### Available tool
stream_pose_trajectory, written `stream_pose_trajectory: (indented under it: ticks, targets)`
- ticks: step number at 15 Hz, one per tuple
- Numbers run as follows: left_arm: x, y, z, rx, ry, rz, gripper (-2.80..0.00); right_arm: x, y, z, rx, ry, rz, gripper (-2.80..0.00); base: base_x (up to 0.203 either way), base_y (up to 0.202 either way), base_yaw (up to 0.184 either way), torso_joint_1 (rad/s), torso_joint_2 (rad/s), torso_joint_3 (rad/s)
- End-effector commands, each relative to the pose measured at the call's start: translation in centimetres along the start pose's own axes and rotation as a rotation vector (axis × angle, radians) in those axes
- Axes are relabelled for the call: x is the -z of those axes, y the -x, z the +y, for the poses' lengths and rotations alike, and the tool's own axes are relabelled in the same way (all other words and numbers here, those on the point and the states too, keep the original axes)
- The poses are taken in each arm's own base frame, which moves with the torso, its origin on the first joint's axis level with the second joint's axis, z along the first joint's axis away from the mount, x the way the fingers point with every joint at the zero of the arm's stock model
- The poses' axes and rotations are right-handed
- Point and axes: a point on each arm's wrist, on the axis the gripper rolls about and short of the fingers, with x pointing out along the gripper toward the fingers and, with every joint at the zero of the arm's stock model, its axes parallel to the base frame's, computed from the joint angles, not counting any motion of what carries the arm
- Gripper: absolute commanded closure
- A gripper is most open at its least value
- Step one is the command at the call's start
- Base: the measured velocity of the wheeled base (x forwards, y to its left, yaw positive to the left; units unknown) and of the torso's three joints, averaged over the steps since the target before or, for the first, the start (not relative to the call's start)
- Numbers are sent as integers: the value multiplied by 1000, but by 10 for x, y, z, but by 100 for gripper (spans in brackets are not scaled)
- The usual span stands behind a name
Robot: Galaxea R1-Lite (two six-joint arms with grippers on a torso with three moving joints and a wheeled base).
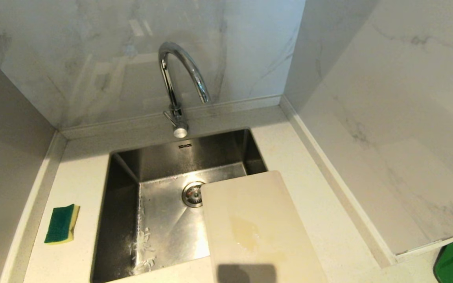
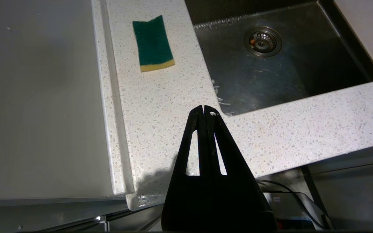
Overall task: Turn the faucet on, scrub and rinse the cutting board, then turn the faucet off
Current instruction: Turn on the tap
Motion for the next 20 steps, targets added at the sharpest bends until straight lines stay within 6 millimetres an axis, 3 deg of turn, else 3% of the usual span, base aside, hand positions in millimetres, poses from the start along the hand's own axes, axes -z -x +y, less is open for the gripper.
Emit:
stream_pose_trajectory:
  ticks: [1,10,12,16,18,20]
  targets:
    - [0,0,0,0,0,1,0,0,0,0,0,0,1,0,0,0,0,0,0,0]
    - [0,1,0,5,-75,9,0,0,0,0,0,0,1,0,0,0,0,0,0,0]
    - [-8,2,0,7,-75,4,0,0,0,0,0,0,1,0,0,0,0,0,0,0]
    - [-55,-14,0,28,-76,160,0,0,0,0,0,0,1,0,0,0,0,0,0,0]
    - [-100,-42,0,62,-72,240,0,0,0,0,0,0,1,0,0,0,0,0,0,0]
    - [-137,-82,-1,130,-73,315,0,0,0,0,0,0,1,0,0,0,0,0,0,0]
